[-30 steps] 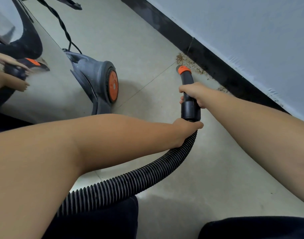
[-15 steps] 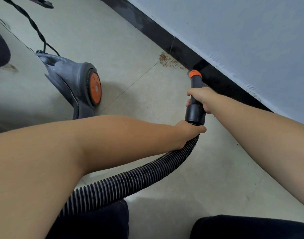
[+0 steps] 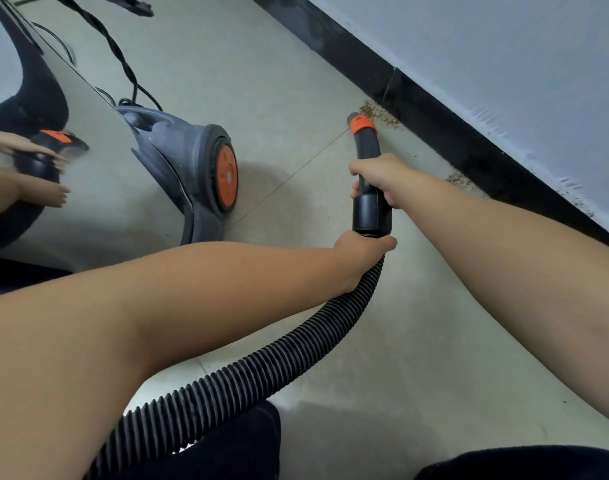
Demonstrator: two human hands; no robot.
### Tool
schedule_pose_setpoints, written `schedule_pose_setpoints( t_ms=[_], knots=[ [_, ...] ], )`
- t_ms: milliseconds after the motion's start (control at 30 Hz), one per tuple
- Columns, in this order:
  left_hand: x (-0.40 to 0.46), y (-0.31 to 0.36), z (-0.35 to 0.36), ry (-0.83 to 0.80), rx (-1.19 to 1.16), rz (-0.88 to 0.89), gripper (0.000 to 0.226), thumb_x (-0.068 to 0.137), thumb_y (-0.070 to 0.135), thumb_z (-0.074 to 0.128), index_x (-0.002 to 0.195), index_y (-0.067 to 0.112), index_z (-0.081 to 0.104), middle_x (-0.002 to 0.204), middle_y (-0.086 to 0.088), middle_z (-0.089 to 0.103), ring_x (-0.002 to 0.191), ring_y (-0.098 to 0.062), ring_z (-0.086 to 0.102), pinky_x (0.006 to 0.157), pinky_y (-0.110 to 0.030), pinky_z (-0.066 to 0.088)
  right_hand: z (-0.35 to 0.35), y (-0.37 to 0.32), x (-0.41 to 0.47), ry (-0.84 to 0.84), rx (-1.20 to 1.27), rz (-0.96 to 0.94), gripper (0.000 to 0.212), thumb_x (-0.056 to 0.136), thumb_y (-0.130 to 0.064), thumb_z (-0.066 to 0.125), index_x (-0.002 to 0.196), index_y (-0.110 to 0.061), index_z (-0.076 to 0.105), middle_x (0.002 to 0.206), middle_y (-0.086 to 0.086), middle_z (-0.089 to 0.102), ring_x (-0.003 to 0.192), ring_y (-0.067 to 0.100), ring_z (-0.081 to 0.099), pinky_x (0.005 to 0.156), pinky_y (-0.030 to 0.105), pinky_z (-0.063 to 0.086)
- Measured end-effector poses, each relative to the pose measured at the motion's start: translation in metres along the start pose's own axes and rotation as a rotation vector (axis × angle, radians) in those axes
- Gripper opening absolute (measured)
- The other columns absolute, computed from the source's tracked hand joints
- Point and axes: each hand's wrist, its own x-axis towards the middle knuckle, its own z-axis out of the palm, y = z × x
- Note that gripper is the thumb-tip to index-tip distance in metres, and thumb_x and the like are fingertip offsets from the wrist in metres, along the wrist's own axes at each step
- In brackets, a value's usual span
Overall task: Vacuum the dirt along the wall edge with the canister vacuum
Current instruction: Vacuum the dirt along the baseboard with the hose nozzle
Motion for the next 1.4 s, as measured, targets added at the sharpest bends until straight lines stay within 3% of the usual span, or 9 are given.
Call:
schedule_pose_setpoints(
  t_ms=[133, 333, 433, 533, 733, 900, 1133, 1400],
  knots=[
    [0.002, 0.008, -0.001, -0.011, 0.007, 0.014, 0.019, 0.083, 0.018, 0.067, 0.092, 0.008, 0.053, 0.074, -0.007, 0.053, 0.064, -0.023, 0.052, 0.062, -0.031, 0.045, -0.005, -0.007, 0.002, 0.017, 0.016, 0.003, 0.027, 0.086, -0.009, 0.058, 0.111, -0.004, 0.047, 0.067, 0.008, 0.059, 0.047, 0.017, 0.060, 0.041, 0.019, 0.048],
    [-0.003, 0.001, 0.022, -0.108, 0.053, -0.012, 0.018, 0.083, 0.019, 0.068, 0.086, 0.012, 0.052, 0.077, -0.008, 0.053, 0.067, -0.023, 0.051, 0.066, -0.032, 0.045, -0.033, 0.014, -0.006, 0.106, 0.044, 0.046, 0.022, 0.086, -0.009, 0.058, 0.104, -0.006, 0.047, 0.068, 0.009, 0.060, 0.045, 0.016, 0.060, 0.035, 0.019, 0.046],
    [-0.007, 0.002, 0.035, -0.157, 0.076, -0.011, 0.023, 0.083, 0.019, 0.068, 0.098, 0.010, 0.053, 0.083, -0.009, 0.054, 0.072, -0.025, 0.052, 0.069, -0.034, 0.046, -0.052, 0.021, -0.009, 0.142, 0.050, 0.074, 0.021, 0.086, -0.010, 0.058, 0.103, -0.007, 0.047, 0.069, 0.008, 0.061, 0.044, 0.015, 0.060, 0.034, 0.019, 0.046],
    [-0.009, 0.003, 0.045, -0.185, 0.088, -0.012, 0.026, 0.083, 0.019, 0.068, 0.102, 0.009, 0.052, 0.084, -0.009, 0.053, 0.073, -0.024, 0.052, 0.069, -0.033, 0.046, -0.063, 0.026, -0.009, 0.134, 0.051, 0.089, 0.019, 0.086, -0.010, 0.059, 0.100, -0.008, 0.047, 0.069, 0.008, 0.061, 0.042, 0.014, 0.061, 0.036, 0.020, 0.048],
    [0.002, 0.010, 0.032, -0.133, 0.070, 0.008, 0.017, 0.084, 0.017, 0.067, 0.084, 0.013, 0.050, 0.075, -0.007, 0.052, 0.061, -0.020, 0.049, 0.059, -0.028, 0.043, -0.051, 0.015, 0.003, 0.108, 0.070, 0.052, 0.020, 0.085, -0.010, 0.059, 0.102, -0.008, 0.048, 0.069, 0.008, 0.061, 0.046, 0.016, 0.062, 0.042, 0.021, 0.050],
    [0.016, 0.018, 0.017, -0.076, 0.044, 0.027, 0.018, 0.083, 0.018, 0.067, 0.090, 0.012, 0.052, 0.075, -0.005, 0.052, 0.061, -0.019, 0.049, 0.056, -0.026, 0.042, -0.036, 0.002, 0.019, 0.082, 0.076, 0.022, 0.024, 0.084, -0.012, 0.061, 0.105, -0.009, 0.050, 0.069, 0.006, 0.063, 0.050, 0.016, 0.064, 0.052, 0.026, 0.053],
    [0.028, 0.028, 0.010, -0.021, 0.014, 0.024, 0.017, 0.083, 0.018, 0.067, 0.090, 0.011, 0.053, 0.072, -0.004, 0.052, 0.060, -0.018, 0.049, 0.055, -0.025, 0.042, -0.025, -0.012, 0.034, 0.049, 0.064, 0.001, 0.027, 0.084, -0.012, 0.060, 0.109, -0.007, 0.051, 0.069, 0.006, 0.062, 0.050, 0.015, 0.063, 0.054, 0.027, 0.054],
    [0.023, 0.033, 0.016, -0.065, -0.006, 0.021, 0.018, 0.084, 0.019, 0.068, 0.091, 0.013, 0.052, 0.073, -0.004, 0.051, 0.062, -0.018, 0.049, 0.056, -0.025, 0.042, -0.035, -0.014, 0.037, 0.014, 0.066, 0.037, 0.029, 0.084, -0.011, 0.060, 0.112, -0.005, 0.053, 0.069, 0.006, 0.060, 0.052, 0.015, 0.062, 0.063, 0.031, 0.057]
  ],
)
